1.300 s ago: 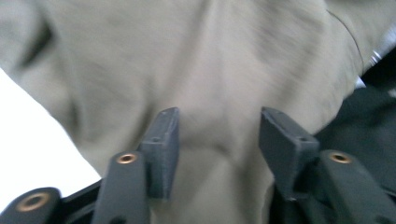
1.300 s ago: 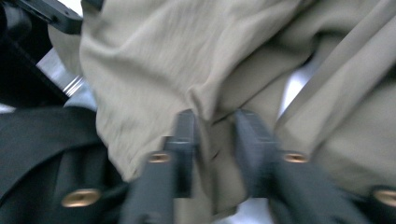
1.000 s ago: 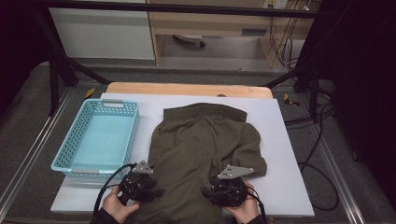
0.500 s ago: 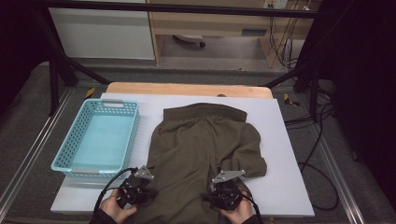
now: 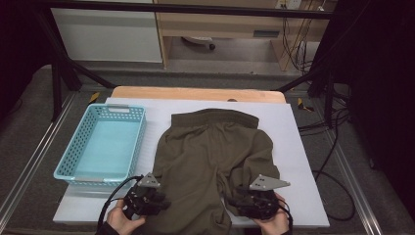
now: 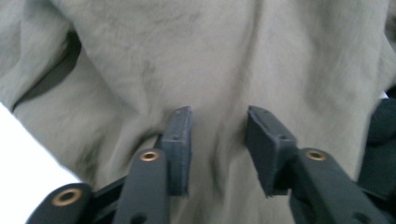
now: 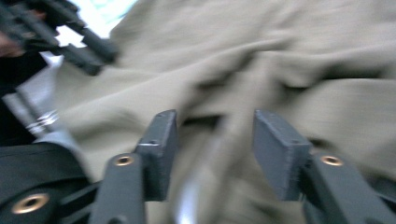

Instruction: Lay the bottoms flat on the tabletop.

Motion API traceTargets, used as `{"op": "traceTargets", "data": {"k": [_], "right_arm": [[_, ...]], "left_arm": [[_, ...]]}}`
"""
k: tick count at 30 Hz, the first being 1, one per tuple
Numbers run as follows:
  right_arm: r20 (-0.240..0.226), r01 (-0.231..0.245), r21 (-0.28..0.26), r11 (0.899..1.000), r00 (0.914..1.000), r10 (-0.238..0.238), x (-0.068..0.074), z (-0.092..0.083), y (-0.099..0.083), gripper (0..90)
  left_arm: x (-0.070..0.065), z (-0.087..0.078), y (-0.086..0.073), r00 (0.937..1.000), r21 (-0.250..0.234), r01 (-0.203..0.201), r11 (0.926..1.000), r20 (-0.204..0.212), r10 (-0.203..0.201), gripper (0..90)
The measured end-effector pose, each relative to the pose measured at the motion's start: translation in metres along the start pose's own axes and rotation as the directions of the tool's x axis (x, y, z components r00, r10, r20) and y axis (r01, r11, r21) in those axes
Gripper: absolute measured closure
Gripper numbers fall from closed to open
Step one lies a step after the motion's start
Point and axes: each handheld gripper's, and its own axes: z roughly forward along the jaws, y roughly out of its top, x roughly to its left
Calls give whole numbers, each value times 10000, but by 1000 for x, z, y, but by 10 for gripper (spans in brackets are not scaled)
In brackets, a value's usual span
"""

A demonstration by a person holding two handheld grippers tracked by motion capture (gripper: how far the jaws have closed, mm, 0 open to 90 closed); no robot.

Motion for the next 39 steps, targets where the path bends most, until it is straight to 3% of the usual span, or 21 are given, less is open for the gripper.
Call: {"op": "traceTargets", "data": {"k": [2, 7, 11, 15, 16, 19, 20, 22, 24, 25, 27, 29, 30, 31, 34, 39], "right_arm": [[468, -73, 256, 9996, 9989, 61, -8, -6, -5, 459], [398, -257, 528, 9983, 9989, 236, -13, 5, -19, 449], [256, 108, 553, 9984, 9996, -122, -5, 14, -19, 376], [27, 451, 377, 9983, 9990, -452, 5, 18, -17, 377], [46, 563, 463, 9973, 9984, -565, 8, 21, -16, 394], [376, 865, 785, 9932, 9953, -896, 9, 29, -15, 643], [517, 824, 871, 9928, 9949, -871, 8, 31, -15, 771], [735, 711, 942, 9930, 9942, -781, 4, 31, -14, 877], [713, 431, 899, 9950, 9962, -495, 1, 28, -12, 891], [648, 279, 867, 9958, 9973, -336, 0, 26, -10, 892], [514, 235, 846, 9961, 9983, -279, 2, 23, -5, 894], [64, 118, 781, 9969, 9999, -123, 7, 23, 4, 894], [-204, 88, 779, 9969, 9998, -72, 9, 25, 10, 893], [-376, 128, 711, 9974, 9992, -101, 12, 29, 16, 893], [-651, 283, 766, 9967, 9976, -234, 17, 44, 35, 892], [-299, 41, 1046, 9945, 9996, -10, 9, 83, 47, 876]], "left_arm": [[-1, 5, 3, 10000, 23, -97, 10000, 20, 97, 577], [-6, 15, 7, 9996, 15, -285, 9996, -88, 285, 569], [-11, 17, 6, 9990, -68, -415, 9991, -183, 414, 573], [-16, 18, 5, 9961, -45, -684, 9977, -570, 680, 599], [-17, 18, 6, 9954, -40, -702, 9975, -655, 697, 609], [-21, 19, 5, 9895, 53, -953, 9954, -1083, 953, 693], [-22, 19, 6, 9887, 95, -964, 9953, -1142, 968, 706], [-23, 19, 5, 9877, 71, -917, 9958, -1264, 919, 736], [-22, 19, 5, 9902, 78, -890, 9960, -1078, 893, 802], [-21, 18, 5, 9927, 95, -756, 9971, -938, 762, 886], [-19, 18, 5, 9950, 83, -554, 9984, -831, 559, 892], [-17, 17, 5, 9962, 93, -404, 9991, -762, 410, 895], [-17, 16, 5, 9949, 89, -417, 9991, -919, 423, 895], [-17, 15, 5, 9932, 67, -460, 9989, -1066, 465, 895], [-10, 6, 3, 9954, -177, -195, 9997, -945, 177, 896], [1, -2, -2, 9956, -346, 154, 9993, -914, -185, 896]]}}
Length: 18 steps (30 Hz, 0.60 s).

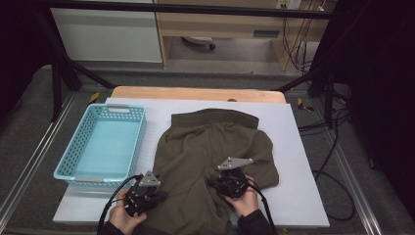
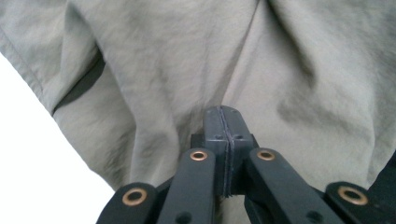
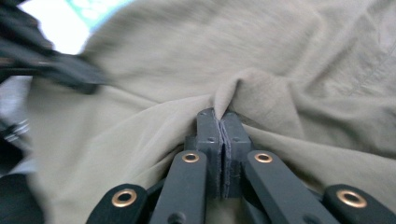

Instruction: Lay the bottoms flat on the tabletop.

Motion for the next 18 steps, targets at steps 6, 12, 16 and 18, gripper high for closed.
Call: {"op": "traceTargets", "data": {"k": [6, 12, 16, 18], "right_arm": [[62, -144, -510, 9986, 9999, 147, -11, -4, -5, 606], [1303, 92, -1636, 9865, 9914, 124, -37, -74, -23, 514], [2148, -293, -1333, 9906, 9750, 578, -61, -91, -52, 514], [2418, -427, -1124, 9927, 9679, 690, -69, -91, -63, 492]], "left_arm": [[-1, 7, -3, 9999, 163, -119, 9998, -50, 120, 894], [0, 9, -4, 10000, 111, -43, 9999, -20, 43, 892], [0, 10, -4, 10000, 61, -68, 10000, -32, 69, 891], [0, 10, -4, 10000, 53, -63, 10000, -29, 63, 890]]}}
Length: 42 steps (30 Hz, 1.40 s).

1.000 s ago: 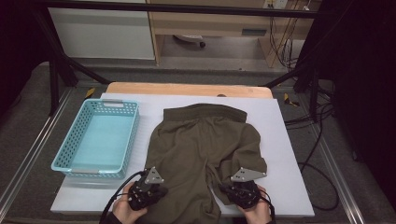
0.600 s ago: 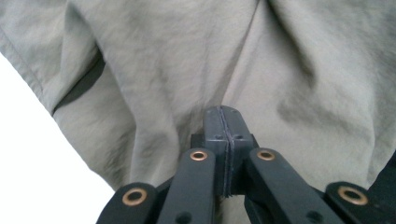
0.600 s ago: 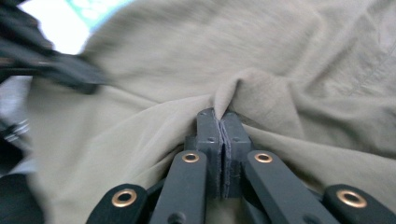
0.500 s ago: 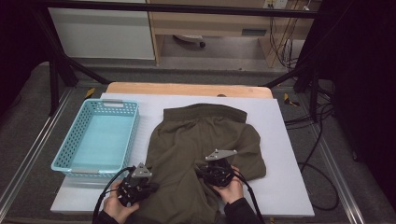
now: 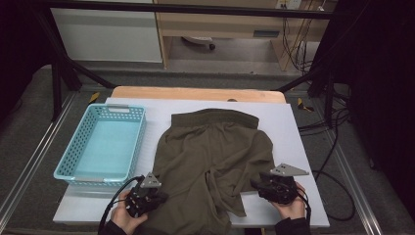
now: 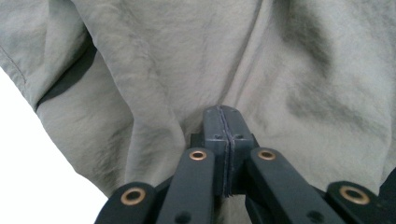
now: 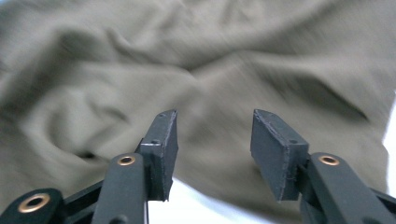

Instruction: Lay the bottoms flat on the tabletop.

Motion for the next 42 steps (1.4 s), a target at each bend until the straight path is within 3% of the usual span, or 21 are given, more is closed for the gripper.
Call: {"op": "traceTargets", "data": {"k": [4, 10, 14, 16, 19, 21, 25, 28, 33, 36, 39, 42], "right_arm": [[87, -100, 268, 9996, 9999, 98, -5, 8, -9, 456], [-133, 197, 263, 9995, 9997, -193, 4, 18, -7, 548], [-177, 177, -25, 9998, 9997, -177, 11, 27, -3, 434], [-65, 387, 22, 9992, 9992, -387, 14, 33, -1, 444], [74, 497, 436, 9978, 9987, -501, 15, 42, -1, 557], [158, 517, 647, 9966, 9985, -528, 15, 44, -3, 710], [97, 315, 603, 9977, 9994, -322, 12, 38, -1, 868], [34, 34, 432, 9991, 10000, -35, 9, 26, 2, 877], [154, 180, -250, 9995, 9997, -176, 5, -9, 16, 881], [14, 6, -258, 9997, 10000, -6, -3, -13, 31, 876], [-43, -62, 180, 9998, 10000, 63, -8, 3, 46, 875], [-182, -26, 524, 9986, 9998, 35, -6, 32, 58, 875]], "left_arm": [[-1, 0, 0, 10000, -13, -76, 10000, -33, 76, 890], [-2, 0, -1, 9998, -30, -141, 9999, -113, 141, 889], [-2, 0, 0, 9999, -20, -113, 9999, -105, 112, 889], [-1, 0, 0, 9999, -4, -105, 9999, -82, 105, 890], [-1, 0, -1, 9999, -9, -102, 9999, -61, 101, 890], [-1, 0, -1, 9999, -10, -107, 9999, -55, 107, 890], [-1, 0, -1, 9999, -34, -99, 9999, -76, 99, 890], [-1, 0, 0, 9999, -4, -124, 9999, -59, 124, 890], [0, 0, 0, 10000, -3, -71, 10000, -6, 71, 891], [-1, 0, 0, 9999, 15, -134, 9999, -52, 134, 891], [0, 0, 0, 9999, 11, -120, 9999, -28, 120, 890], [-1, 0, 0, 9999, 8, -138, 9999, -33, 139, 891]]}}
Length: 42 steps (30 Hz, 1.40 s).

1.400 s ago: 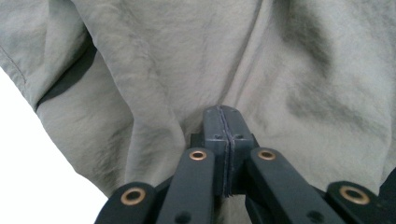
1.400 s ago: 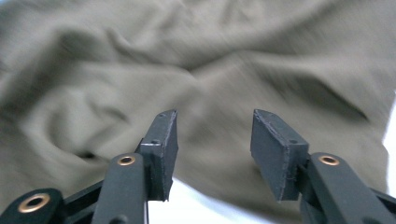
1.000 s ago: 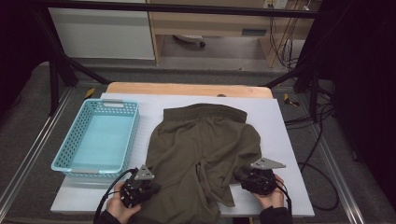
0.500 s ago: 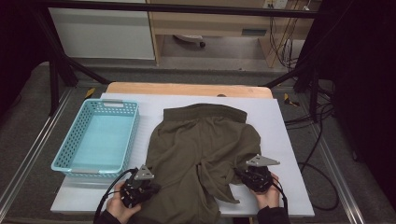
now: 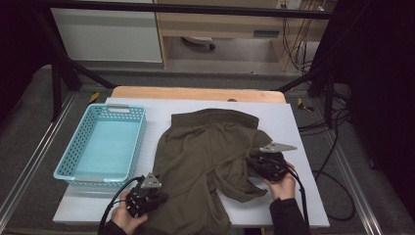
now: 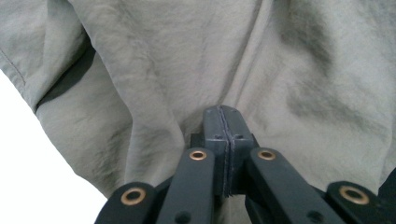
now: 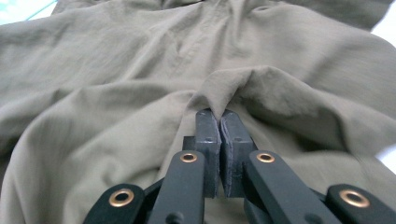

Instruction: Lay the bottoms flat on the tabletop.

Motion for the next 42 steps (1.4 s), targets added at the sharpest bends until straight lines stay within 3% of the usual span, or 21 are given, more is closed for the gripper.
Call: {"op": "traceTargets", "data": {"k": [5, 9, 12, 15, 17, 19, 22, 25, 28, 30, 34, 36, 39, 41, 42], "right_arm": [[329, 256, -112, 9996, 9991, -252, 4, 45, 14, 854], [827, 365, 278, 9989, 9958, -387, -1, 68, 13, 772], [705, 262, 112, 9996, 9971, -270, -3, 60, 12, 624], [771, 892, -479, 9949, 9934, -854, 3, 33, 10, 535], [707, 948, -807, 9922, 9935, -891, 3, 9, 6, 537], [323, 784, -1120, 9906, 9966, -752, 3, -12, -4, 581], [-247, 869, -777, 9932, 9957, -891, 6, -28, -24, 621], [-462, 1334, 31, 9911, 9900, -1331, 10, -21, -45, 603], [-863, 1292, 554, 9901, 9885, -1241, 14, -6, -60, 570], [-882, 1458, 625, 9873, 9862, -1400, 19, -1, -62, 501], [-908, 1815, 537, 9819, 9802, -1762, 29, 10, -58, 456], [-807, 1751, 508, 9832, 9820, -1707, 28, 15, -55, 443], [-759, 1749, 765, 9816, 9827, -1692, 27, 21, -56, 541], [-621, 2170, 750, 9733, 9752, -2126, 29, 21, -56, 724], [-796, 2083, 816, 9747, 9762, -2020, 29, 19, -55, 826]], "left_arm": [[-1, 0, 0, 10000, -12, -47, 10000, -41, 47, 891], [-1, 0, 0, 10000, -26, -80, 10000, -52, 80, 891], [0, 0, 0, 10000, -38, -72, 10000, -21, 72, 891], [0, 0, 0, 10000, -39, -65, 10000, -27, 65, 891], [-1, 0, 0, 10000, -27, -74, 10000, -52, 74, 890], [0, 0, 0, 10000, -36, -54, 10000, -28, 54, 890], [1, 0, 0, 10000, -20, -31, 10000, 29, 31, 891], [0, 0, 0, 10000, -25, -21, 10000, 17, 22, 891], [0, 0, -1, 10000, -32, -20, 10000, 20, 20, 890], [1, 0, -1, 10000, -45, -14, 10000, 40, 14, 891], [0, 0, -1, 10000, -67, -29, 10000, 28, 29, 890], [0, 0, -1, 10000, -55, -68, 10000, 16, 68, 891], [0, 0, -1, 10000, -54, -36, 10000, 38, 36, 891], [0, 0, -1, 10000, -69, -35, 10000, 33, 35, 890], [0, 0, -1, 10000, -54, -52, 10000, 26, 52, 891]]}}
